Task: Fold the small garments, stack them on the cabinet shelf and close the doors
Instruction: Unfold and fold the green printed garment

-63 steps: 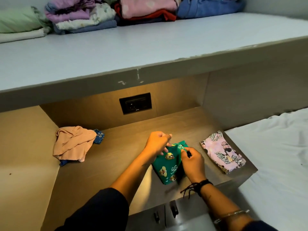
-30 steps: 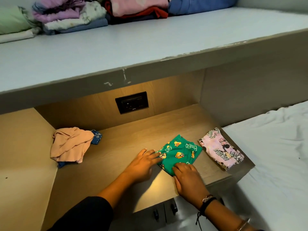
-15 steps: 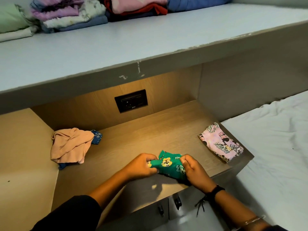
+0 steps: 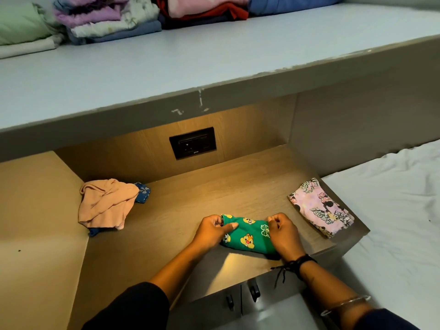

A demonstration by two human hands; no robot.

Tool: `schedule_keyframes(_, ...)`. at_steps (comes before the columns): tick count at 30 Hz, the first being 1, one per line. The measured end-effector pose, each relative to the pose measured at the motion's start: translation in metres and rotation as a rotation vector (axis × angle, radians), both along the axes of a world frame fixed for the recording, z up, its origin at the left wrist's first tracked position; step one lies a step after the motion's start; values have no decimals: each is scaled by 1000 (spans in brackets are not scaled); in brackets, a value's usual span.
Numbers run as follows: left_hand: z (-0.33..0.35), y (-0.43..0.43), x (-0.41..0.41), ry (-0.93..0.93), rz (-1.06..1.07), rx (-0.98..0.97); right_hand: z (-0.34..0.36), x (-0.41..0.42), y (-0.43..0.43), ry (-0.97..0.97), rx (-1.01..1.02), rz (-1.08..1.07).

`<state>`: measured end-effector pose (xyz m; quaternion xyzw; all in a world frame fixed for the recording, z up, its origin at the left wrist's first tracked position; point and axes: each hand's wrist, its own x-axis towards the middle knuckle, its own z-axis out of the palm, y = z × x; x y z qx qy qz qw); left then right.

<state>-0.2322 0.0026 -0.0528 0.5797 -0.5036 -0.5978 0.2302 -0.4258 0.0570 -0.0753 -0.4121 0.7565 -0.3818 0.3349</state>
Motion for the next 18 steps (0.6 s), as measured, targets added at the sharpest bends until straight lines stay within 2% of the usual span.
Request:
schedule_keyframes(1,-4,0,-1,-25,17,-9,2,0,1,99,-16,7)
schedule_keyframes(3,-11,-1,-5,-125,49,-49,2,-1,4,485,-104,110)
schedule_keyframes(4,-14,-2,-7,-179,65,-70,2,-3,6,681,-163,218)
schedule_keyframes(6,-16,-1,-11,-282,88,-111,0,-4,6,886,-172,515)
schedule_keyframes(8,-14,2,-14,-426,88,-146,-6,-4,3,898,-53,710)
schedule_keyframes(10,-12,7,-18,-550,91,-180,-10,-4,1,830,48,723)
schedule_keyframes(12,-8,16,-22,-585,137,-205,-8,-5,-1,798,52,697)
schedule_keyframes(15,-2,33,-25,-486,289,-202,1,-5,-4,730,36,626)
schedule_keyframes(18,0,49,-30,-231,444,105,9,-5,-10,611,128,561)
